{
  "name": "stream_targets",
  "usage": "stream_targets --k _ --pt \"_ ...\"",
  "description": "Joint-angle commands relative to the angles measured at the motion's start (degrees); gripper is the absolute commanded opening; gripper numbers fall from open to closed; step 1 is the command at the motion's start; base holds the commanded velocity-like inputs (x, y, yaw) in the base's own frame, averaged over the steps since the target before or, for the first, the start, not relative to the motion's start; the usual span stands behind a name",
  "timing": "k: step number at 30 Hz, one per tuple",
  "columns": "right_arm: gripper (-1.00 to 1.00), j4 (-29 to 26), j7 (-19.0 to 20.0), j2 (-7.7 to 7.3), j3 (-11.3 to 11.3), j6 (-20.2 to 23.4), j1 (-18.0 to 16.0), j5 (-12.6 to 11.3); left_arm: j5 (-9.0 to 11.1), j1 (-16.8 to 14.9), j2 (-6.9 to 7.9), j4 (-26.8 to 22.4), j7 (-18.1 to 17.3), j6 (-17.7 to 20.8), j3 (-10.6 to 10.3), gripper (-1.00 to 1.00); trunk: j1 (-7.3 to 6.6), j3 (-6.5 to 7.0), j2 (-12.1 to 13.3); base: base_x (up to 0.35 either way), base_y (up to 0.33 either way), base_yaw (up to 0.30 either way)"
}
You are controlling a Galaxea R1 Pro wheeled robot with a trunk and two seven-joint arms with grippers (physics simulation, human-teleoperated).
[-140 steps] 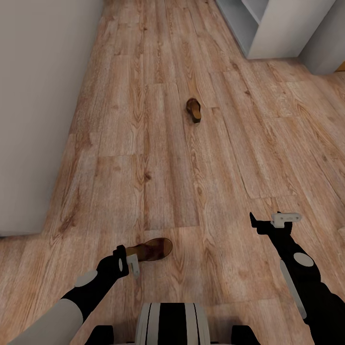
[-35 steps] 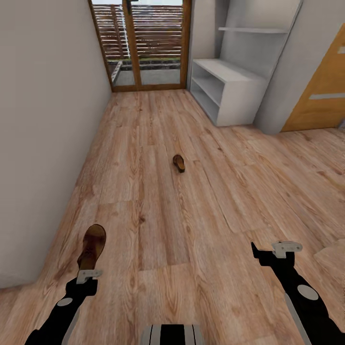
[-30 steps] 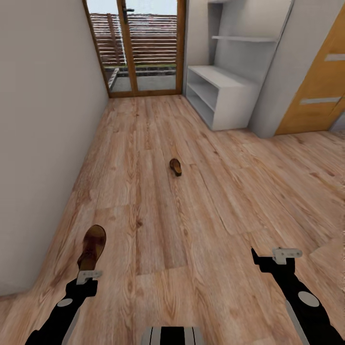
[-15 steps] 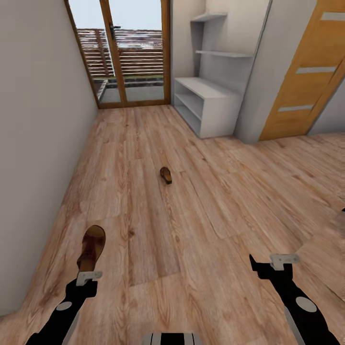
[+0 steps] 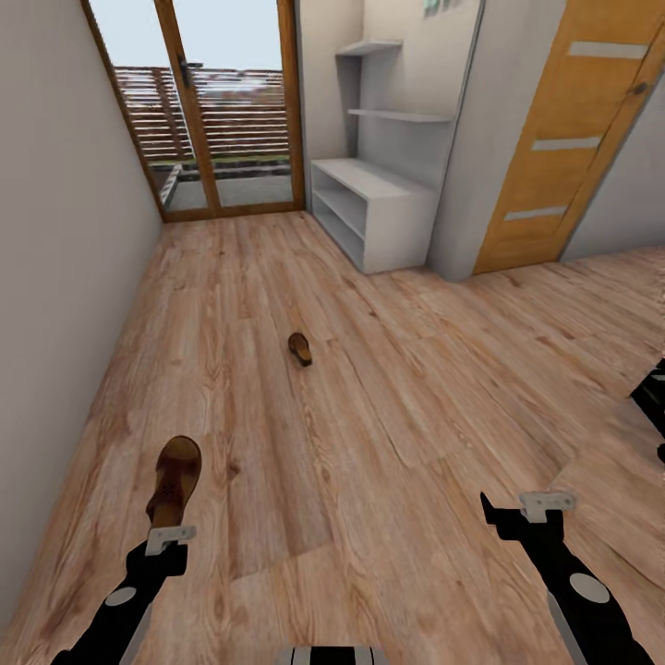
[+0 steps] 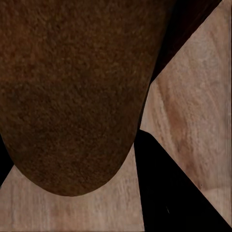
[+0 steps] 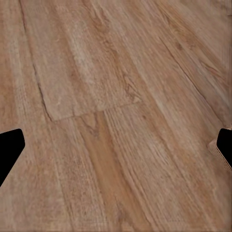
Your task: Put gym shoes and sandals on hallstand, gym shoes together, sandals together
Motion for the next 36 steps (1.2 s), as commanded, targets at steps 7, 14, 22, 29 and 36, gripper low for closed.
stream_targets --k 7,14,22,29,36 --pt "1.0 -0.1 0.0 0.0 0.0 0.3 0.0 0.0 -0.7 0.1 -0.03 -0.1 -0.2 -0.8 0.2 -1.0 0.02 0.52 0.0 0.326 -0.002 -0.153" --pt "1.0 -0.1 0.0 0.0 0.0 0.4 0.0 -0.1 -0.7 0.1 -0.03 -0.1 -0.3 -0.8 0.2 -1.0 0.02 0.66 0.0 0.34 0.0 -0.052" --pt "1.0 -0.3 0.0 0.0 0.0 0.4 0.0 -0.1 -0.7 0.1 -0.03 0.1 -0.3 -0.9 0.2 -1.0 0.02 0.68 0.0 0.341 0.043 -0.004" --pt "1.0 -0.4 0.0 0.07 0.0 0.5 0.0 -0.1 -0.7 0.1 -0.03 0.1 -0.3 -0.9 0.3 -1.0 0.02 0.68 0.0 0.336 0.148 0.0" --pt "1.0 -0.7 -0.1 0.09 0.0 0.6 0.0 -0.1 -0.7 0.1 -0.03 0.1 -0.3 -0.9 0.3 -1.0 0.02 0.68 0.0 0.315 0.193 0.0"
